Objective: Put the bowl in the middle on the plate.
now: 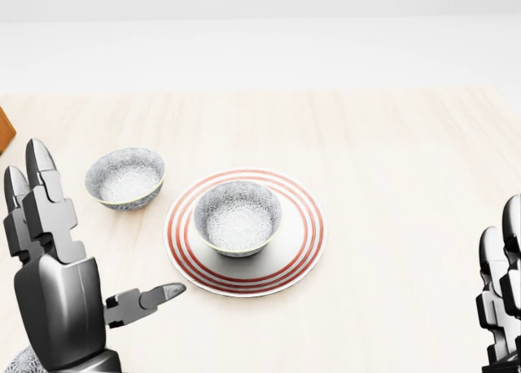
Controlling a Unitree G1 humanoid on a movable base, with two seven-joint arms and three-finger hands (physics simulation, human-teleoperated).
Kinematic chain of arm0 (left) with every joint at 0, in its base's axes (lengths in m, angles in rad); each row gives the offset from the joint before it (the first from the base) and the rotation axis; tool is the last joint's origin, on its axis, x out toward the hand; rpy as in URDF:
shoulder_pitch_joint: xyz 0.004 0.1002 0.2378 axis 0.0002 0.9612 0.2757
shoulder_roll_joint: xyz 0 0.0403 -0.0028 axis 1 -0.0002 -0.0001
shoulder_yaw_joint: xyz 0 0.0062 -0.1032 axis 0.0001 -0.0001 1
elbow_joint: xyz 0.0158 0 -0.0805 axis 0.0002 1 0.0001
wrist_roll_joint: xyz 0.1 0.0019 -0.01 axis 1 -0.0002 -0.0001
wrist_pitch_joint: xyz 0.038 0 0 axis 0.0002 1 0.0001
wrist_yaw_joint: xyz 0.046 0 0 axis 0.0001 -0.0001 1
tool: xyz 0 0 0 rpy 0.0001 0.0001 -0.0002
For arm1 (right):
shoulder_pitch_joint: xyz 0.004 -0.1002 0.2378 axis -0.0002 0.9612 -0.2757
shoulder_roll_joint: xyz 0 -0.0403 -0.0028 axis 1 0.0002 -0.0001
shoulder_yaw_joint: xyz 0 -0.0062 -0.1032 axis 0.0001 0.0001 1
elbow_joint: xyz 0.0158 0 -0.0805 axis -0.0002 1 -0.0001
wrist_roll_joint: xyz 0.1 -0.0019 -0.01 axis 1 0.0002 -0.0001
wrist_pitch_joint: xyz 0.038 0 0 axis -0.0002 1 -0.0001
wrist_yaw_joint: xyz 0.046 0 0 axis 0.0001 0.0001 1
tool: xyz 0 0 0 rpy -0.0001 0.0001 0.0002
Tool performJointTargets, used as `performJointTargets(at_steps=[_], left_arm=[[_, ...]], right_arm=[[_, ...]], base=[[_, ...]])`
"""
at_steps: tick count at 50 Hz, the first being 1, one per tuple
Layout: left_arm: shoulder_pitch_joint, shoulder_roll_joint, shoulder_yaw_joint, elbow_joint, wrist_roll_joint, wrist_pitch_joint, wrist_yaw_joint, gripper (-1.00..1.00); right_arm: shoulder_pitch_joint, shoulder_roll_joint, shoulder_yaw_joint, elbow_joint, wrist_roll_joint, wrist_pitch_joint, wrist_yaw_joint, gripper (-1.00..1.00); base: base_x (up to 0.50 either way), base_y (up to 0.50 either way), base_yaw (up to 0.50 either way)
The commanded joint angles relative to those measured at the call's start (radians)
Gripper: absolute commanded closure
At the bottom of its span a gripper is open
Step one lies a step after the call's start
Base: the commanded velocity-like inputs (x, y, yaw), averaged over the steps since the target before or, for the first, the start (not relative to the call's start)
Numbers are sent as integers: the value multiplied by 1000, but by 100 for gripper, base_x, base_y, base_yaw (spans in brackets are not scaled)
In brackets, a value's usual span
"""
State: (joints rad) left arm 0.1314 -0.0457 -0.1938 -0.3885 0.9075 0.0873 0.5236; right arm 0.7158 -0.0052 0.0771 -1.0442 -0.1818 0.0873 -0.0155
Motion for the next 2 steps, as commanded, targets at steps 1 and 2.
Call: performJointTargets(at_steps=[1,2], left_arm=[[58,29,145,-61,-118,0,0,-100],[58,28,147,-60,-118,0,0,-100]], right_arm=[[-6,-5,7,-1,-4,0,-6,-100],[-6,-6,7,-1,-4,0,-7,-100]], base=[[0,0,0],[0,0,0]])
